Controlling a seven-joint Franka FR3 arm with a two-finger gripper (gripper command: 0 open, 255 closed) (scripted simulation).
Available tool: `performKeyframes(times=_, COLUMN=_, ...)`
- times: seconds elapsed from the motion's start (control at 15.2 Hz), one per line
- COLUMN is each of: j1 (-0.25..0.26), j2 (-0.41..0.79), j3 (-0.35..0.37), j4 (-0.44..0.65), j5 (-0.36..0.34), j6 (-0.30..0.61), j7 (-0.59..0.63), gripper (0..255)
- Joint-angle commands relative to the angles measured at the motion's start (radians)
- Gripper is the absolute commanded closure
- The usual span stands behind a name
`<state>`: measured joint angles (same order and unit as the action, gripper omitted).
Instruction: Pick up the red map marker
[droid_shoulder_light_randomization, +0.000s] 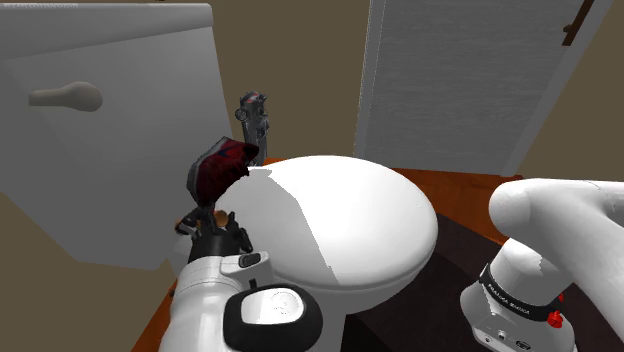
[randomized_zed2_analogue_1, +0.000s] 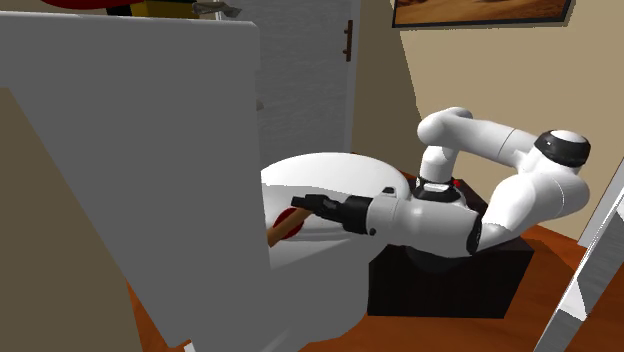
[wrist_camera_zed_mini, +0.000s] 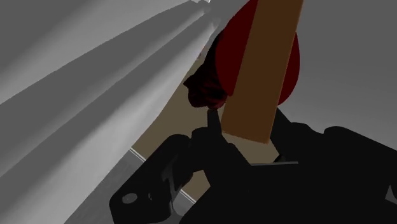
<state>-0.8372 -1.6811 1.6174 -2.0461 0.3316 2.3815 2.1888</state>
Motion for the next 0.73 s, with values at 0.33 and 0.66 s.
performKeyframes(times=0.33, j1=-0.001, j2=0.034, j3=-0.053, j4=-0.005, j5=-0.020, j6=-0.004, j7=-0.049, gripper=255)
performKeyframes(times=0.66, j1=-0.003, j2=0.049, j3=-0.078, j4=-0.004, j5=-0.030, j6=-0.008, j7=-0.071, gripper=255)
